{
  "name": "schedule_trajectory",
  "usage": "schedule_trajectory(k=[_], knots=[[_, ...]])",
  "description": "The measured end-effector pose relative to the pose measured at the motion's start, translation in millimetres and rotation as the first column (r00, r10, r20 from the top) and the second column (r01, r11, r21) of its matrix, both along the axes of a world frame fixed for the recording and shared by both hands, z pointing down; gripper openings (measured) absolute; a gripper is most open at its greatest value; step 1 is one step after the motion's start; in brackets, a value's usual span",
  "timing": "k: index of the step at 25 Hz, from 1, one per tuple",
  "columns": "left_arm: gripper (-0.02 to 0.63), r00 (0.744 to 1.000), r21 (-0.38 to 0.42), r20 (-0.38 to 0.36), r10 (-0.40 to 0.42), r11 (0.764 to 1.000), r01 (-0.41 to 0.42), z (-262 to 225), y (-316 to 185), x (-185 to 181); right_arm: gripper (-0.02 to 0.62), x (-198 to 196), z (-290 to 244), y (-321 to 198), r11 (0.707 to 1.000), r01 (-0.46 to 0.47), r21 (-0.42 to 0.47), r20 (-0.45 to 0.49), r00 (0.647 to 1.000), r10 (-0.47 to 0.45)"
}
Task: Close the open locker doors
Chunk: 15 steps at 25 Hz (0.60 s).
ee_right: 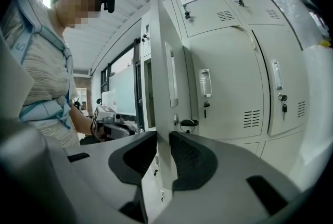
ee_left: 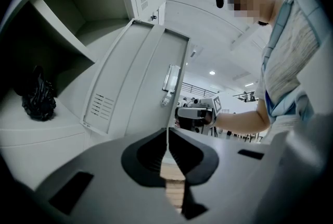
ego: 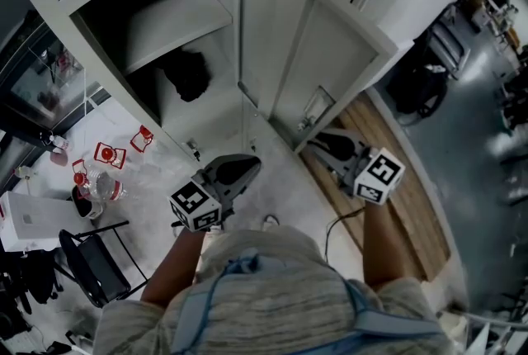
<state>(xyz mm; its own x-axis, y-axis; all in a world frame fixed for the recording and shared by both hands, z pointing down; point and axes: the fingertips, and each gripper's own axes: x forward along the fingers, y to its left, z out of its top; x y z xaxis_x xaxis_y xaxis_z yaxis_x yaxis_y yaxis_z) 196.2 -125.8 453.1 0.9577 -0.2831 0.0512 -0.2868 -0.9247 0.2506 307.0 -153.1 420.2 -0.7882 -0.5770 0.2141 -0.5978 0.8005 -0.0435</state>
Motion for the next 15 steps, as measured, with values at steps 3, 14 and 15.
schedule_trajectory(k=[3,14,15], knots=[[0.003,1.0,0.001,-0.001,0.015,1.0,-0.015,-1,3,-9,0.081,-12,4,7,1.0,-0.011,-0.018,-0.013,1.0,0.011],[0.003,0.999,0.009,0.008,0.035,0.999,-0.035,-1,10,-63,0.083,-69,4,27,1.0,-0.022,-0.021,-0.058,0.998,0.021],[0.003,0.999,0.01,0.008,0.034,0.999,-0.034,-1,10,-69,0.081,-76,4,28,0.999,-0.026,-0.018,-0.056,0.998,0.025]])
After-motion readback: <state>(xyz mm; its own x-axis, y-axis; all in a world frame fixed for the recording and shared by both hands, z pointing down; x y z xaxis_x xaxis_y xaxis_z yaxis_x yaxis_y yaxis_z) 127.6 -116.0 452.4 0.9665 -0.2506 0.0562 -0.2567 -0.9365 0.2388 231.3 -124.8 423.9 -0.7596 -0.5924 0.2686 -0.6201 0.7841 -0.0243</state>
